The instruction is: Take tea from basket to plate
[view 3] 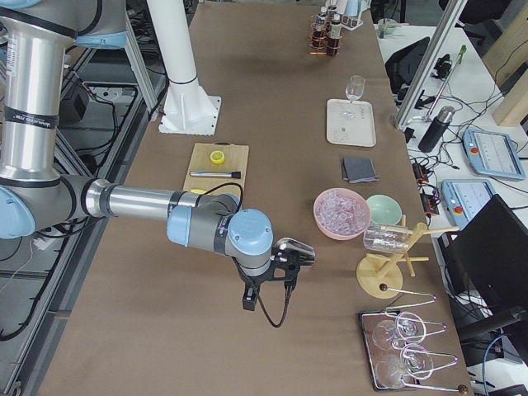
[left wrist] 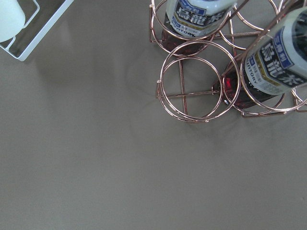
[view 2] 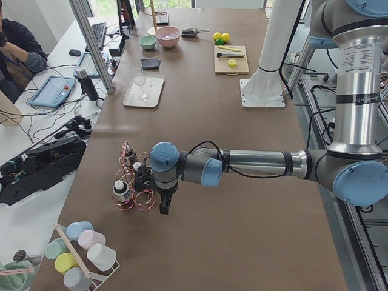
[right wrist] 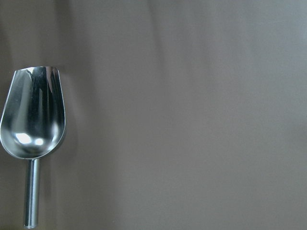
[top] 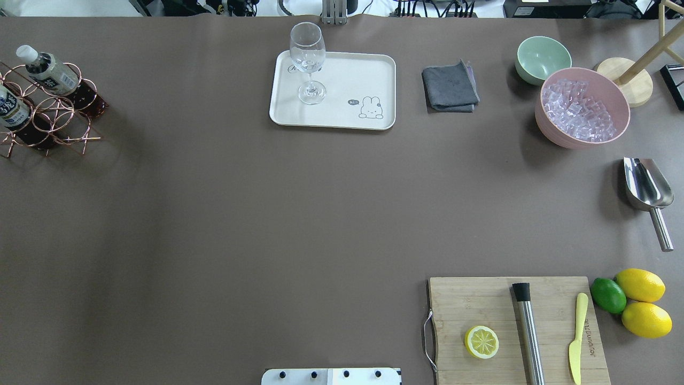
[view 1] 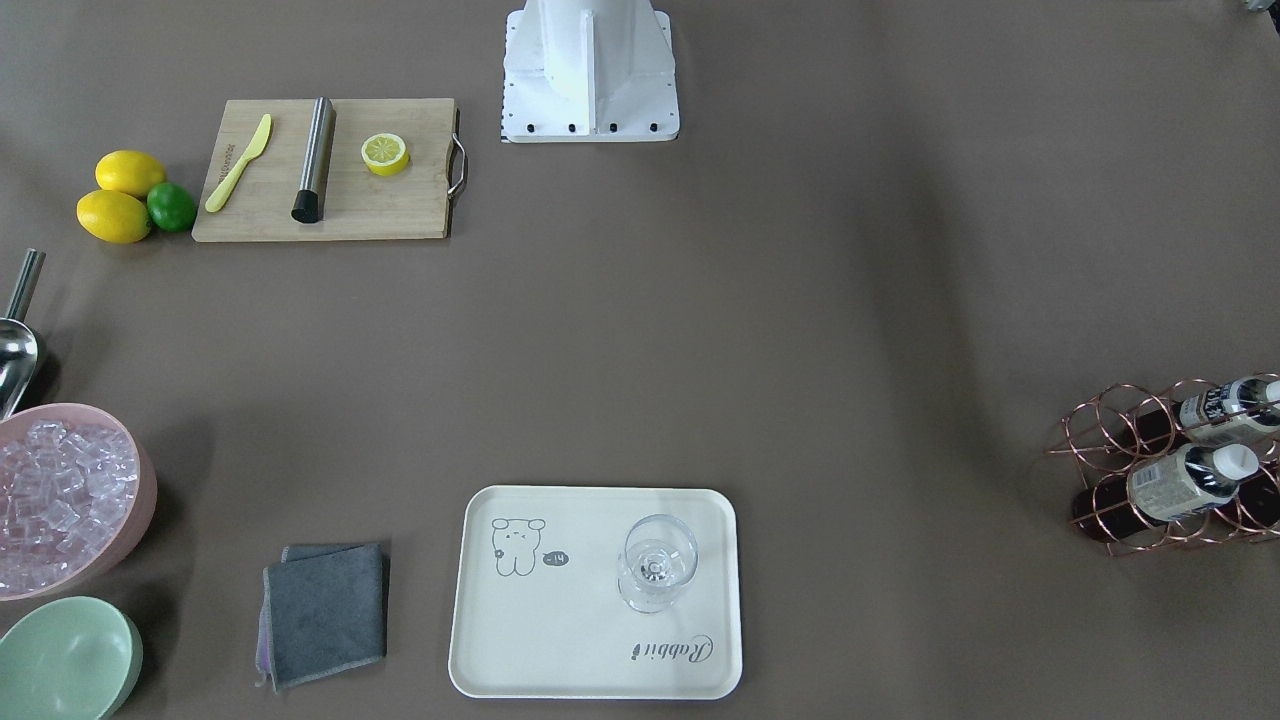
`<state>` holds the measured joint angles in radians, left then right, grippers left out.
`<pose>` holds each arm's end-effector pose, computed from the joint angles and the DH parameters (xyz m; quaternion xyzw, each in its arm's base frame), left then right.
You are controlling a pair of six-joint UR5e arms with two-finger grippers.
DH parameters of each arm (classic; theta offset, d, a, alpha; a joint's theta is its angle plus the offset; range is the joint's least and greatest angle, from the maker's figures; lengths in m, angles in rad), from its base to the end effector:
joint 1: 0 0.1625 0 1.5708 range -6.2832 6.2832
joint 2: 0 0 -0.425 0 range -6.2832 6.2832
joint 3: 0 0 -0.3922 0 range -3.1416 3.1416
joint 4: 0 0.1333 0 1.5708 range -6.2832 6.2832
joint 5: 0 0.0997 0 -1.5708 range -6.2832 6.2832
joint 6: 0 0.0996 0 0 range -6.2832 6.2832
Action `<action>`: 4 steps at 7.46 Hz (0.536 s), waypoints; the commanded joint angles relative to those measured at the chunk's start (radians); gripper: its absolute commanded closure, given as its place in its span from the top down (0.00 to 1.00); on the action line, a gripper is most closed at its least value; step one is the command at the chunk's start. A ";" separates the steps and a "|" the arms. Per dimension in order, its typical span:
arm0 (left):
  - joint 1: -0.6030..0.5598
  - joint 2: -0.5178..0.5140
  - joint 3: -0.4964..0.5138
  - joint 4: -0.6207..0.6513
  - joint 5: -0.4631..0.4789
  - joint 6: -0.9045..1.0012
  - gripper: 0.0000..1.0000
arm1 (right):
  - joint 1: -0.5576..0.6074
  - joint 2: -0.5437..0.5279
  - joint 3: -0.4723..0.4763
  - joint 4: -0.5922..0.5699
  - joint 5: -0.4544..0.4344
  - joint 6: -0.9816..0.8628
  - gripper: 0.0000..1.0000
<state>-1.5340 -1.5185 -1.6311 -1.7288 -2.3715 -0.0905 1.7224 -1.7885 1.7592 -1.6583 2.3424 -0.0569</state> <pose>-0.0441 -0.4817 0.6357 0.0515 0.3925 0.0077 0.9183 0.1222 -0.3768 0.6715 -0.0147 -0.3792 0.0657 0.9228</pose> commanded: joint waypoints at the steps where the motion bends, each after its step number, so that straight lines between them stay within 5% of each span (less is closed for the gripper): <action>1: 0.000 0.001 -0.001 0.000 -0.002 0.000 0.98 | 0.000 0.000 0.002 0.000 0.000 -0.001 1.00; 4: 0.000 0.001 -0.009 -0.002 0.002 0.002 0.98 | 0.000 0.000 0.000 0.000 -0.002 -0.001 1.00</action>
<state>-1.5340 -1.5177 -1.6327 -1.7295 -2.3710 -0.0898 1.7226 -1.7882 1.7608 -1.6582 2.3423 -0.0577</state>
